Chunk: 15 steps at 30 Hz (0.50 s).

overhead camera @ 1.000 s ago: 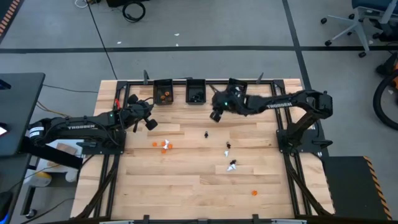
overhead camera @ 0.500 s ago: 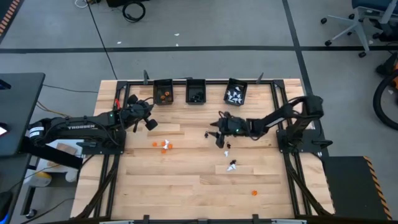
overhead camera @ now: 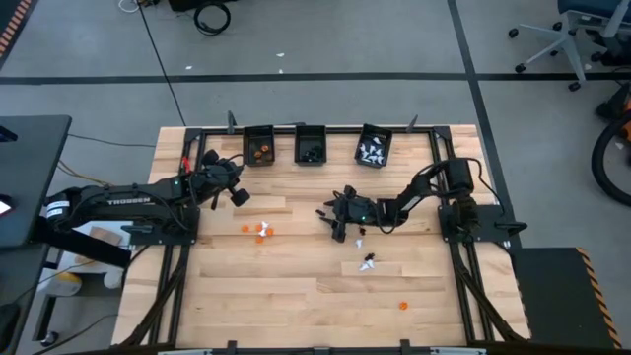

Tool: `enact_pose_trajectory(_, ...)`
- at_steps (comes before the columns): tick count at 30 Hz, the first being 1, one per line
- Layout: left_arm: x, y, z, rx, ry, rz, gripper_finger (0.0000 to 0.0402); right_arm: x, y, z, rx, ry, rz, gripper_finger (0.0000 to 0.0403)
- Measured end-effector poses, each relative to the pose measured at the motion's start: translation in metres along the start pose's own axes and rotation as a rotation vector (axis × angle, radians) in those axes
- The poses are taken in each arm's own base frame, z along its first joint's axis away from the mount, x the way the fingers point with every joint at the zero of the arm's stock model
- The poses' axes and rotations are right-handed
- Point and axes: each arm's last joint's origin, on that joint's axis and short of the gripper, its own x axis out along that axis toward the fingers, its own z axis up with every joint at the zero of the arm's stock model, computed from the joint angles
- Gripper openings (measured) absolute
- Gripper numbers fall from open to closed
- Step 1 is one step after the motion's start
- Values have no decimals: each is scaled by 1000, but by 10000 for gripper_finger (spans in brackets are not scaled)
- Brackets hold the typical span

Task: Sort Halloween decoration
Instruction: Put the black skeleton toy into the black middle basket

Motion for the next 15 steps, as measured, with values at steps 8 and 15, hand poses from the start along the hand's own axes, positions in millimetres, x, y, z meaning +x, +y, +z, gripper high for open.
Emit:
enact_pose_trajectory(8,0,0,0,1,1,0,0,2,2,-3,-8,-5,36,135)
enact_pose_trajectory(15,0,0,0,2,0,0,0,1,4,-3,-28,-11,59,59)
